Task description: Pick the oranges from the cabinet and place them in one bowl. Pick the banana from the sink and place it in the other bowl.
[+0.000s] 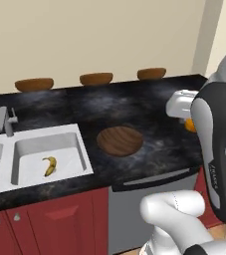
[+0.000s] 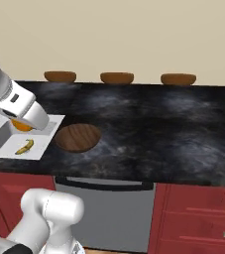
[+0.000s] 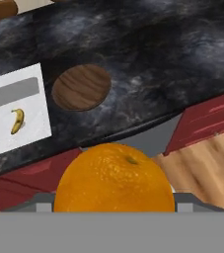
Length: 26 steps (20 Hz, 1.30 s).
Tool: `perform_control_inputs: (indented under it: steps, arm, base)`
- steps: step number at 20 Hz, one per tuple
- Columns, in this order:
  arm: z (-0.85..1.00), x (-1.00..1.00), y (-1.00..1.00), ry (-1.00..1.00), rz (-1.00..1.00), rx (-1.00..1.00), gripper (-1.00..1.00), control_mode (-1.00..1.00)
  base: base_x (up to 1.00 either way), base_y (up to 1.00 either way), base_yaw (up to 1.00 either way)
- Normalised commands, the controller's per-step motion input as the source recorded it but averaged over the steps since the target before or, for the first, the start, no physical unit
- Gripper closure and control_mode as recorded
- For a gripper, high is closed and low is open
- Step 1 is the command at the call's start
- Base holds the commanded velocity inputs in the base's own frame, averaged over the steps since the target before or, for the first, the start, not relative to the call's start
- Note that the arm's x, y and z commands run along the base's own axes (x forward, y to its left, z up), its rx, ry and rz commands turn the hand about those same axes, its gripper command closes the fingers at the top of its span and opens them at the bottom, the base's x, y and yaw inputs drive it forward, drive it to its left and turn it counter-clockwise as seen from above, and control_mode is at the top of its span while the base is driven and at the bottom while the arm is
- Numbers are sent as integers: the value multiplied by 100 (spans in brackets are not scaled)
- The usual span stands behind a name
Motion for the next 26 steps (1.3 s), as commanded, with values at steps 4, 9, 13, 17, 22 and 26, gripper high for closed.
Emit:
perform_control_inputs:
  steps: [4, 9, 13, 17, 22, 26]
  arm:
    - [0, 0, 0, 0, 0, 0, 100, 100]
    - [0, 0, 0, 0, 0, 0, 100, 100]
    - [-4, 18, 0, 0, 0, 0, 100, -100]
    - [-24, 72, 0, 3, 0, 3, 100, -100]
    - [-25, 29, 4, 1, 2, 4, 100, -100]
    - [-24, 54, 7, 9, 5, 4, 100, -100]
  base:
    - [70, -7, 6]
    - [54, -6, 4]
    - [0, 0, 0]
    - [0, 0, 0]
    - [0, 0, 0]
    - [0, 0, 0]
